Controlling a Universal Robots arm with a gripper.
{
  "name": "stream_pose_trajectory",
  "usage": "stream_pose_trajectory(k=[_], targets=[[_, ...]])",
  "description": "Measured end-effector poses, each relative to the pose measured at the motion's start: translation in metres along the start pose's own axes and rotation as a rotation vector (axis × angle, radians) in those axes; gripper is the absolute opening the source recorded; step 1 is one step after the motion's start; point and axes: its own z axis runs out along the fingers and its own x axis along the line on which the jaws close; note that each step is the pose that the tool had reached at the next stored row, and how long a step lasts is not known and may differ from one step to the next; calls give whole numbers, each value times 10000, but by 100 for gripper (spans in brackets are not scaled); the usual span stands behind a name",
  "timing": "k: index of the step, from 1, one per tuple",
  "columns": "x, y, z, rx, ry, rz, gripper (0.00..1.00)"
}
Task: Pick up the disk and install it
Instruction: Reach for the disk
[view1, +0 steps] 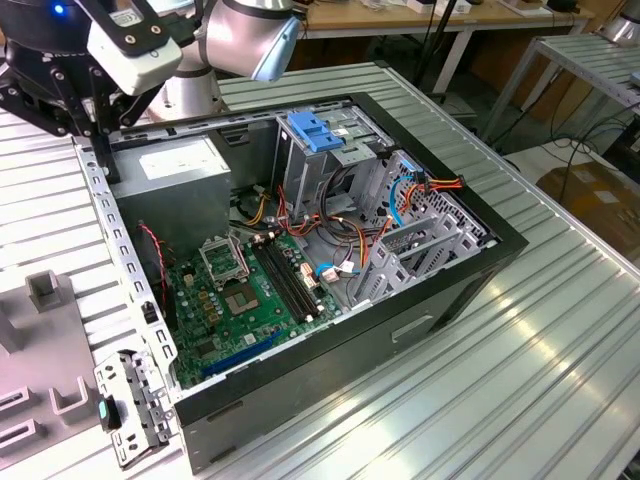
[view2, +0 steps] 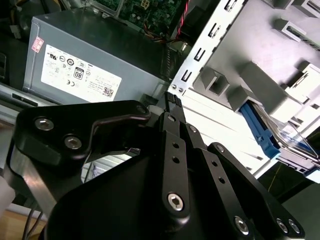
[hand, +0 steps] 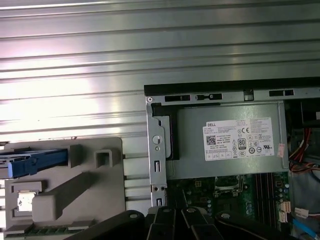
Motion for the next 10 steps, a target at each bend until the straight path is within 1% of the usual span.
stream_pose_trajectory(k=[10], targets=[[111,-8,-3,1,0,0,11]])
